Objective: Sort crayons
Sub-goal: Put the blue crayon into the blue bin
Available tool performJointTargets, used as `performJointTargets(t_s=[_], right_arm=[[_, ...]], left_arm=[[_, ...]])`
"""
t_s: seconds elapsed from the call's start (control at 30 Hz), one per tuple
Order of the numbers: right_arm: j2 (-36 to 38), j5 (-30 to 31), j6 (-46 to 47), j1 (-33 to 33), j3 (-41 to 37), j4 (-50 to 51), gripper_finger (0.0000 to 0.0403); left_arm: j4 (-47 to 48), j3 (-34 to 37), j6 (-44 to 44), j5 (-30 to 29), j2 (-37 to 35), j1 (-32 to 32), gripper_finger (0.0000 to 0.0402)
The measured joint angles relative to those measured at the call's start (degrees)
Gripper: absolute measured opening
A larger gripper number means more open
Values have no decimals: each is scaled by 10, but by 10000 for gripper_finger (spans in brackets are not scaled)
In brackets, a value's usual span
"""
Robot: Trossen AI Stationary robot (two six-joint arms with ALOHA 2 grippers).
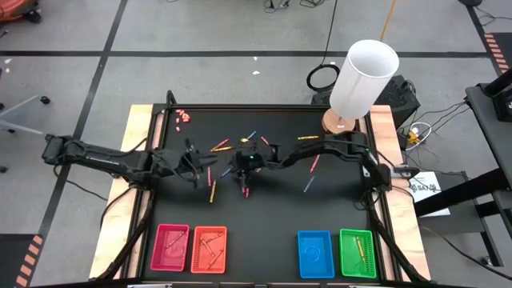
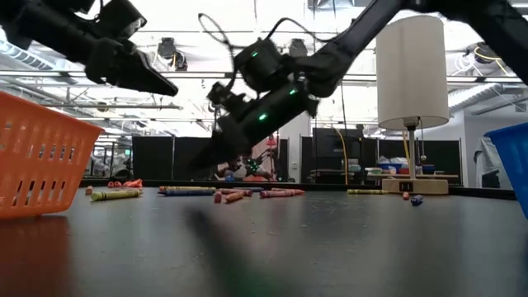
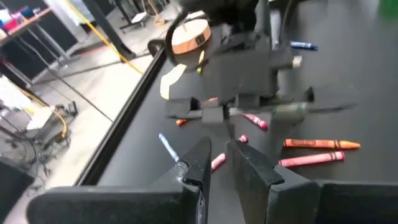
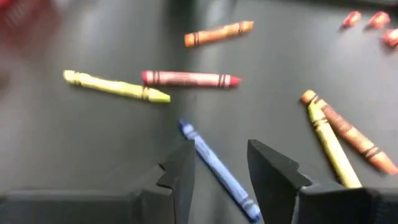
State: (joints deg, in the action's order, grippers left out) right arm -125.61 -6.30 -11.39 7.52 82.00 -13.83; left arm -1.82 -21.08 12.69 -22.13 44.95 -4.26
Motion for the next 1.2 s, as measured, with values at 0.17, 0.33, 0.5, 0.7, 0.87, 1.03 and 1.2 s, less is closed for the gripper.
performJointTargets(t_s=[0.17,0.33,0.5,0.7,0.87,1.03,1.2], right_arm=[[-48,-57,-4,14,56,44,134],[-57,-75,-16,18,72,85,134],[-56,-71,-28,22,72,118,120],[-59,-62,-46,20,73,131,26],[-46,-53,-68,9,72,134,10],[19,-55,-75,-1,69,175,4],[114,-54,-66,-26,71,269,2]], left_arm=[[61,0,-18,3,-36,0,66],[74,1,-20,4,-42,0,66],[68,1,-20,9,-42,0,66],[68,1,-25,21,-42,0,66],[68,1,-30,24,-42,0,66],[69,1,-30,24,-41,0,66],[69,1,-34,25,-41,0,66]])
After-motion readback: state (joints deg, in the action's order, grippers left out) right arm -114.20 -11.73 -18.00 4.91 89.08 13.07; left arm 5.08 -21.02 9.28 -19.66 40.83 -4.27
